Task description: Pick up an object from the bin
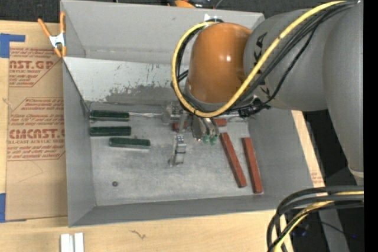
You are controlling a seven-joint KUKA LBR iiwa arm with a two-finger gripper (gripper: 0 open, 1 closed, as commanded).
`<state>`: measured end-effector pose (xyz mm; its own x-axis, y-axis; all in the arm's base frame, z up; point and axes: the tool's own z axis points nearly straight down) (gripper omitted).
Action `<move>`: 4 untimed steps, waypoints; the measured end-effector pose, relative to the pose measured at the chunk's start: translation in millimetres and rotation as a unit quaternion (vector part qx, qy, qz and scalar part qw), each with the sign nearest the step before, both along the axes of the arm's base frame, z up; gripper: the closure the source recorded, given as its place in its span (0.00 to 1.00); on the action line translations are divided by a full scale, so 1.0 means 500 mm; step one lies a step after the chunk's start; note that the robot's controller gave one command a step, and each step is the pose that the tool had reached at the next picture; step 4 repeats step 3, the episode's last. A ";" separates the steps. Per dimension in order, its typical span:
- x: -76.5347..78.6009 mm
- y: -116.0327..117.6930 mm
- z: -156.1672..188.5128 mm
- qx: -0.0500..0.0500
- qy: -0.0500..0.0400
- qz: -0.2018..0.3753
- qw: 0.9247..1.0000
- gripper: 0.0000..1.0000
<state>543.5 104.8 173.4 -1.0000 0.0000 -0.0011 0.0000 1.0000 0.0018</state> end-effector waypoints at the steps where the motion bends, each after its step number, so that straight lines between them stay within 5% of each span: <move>1: 0.086 0.064 -0.214 -0.001 0.001 0.100 0.995 0.00; 2: 0.090 0.065 -0.205 0.000 -0.001 0.100 0.995 1.00; 3: 0.071 0.063 0.108 -0.001 -0.004 0.322 0.947 1.00; 4: 0.071 0.063 0.108 -0.001 -0.004 0.322 0.947 1.00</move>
Offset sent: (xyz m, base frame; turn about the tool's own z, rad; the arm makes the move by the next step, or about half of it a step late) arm 0.0440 0.0319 -0.1034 -0.2005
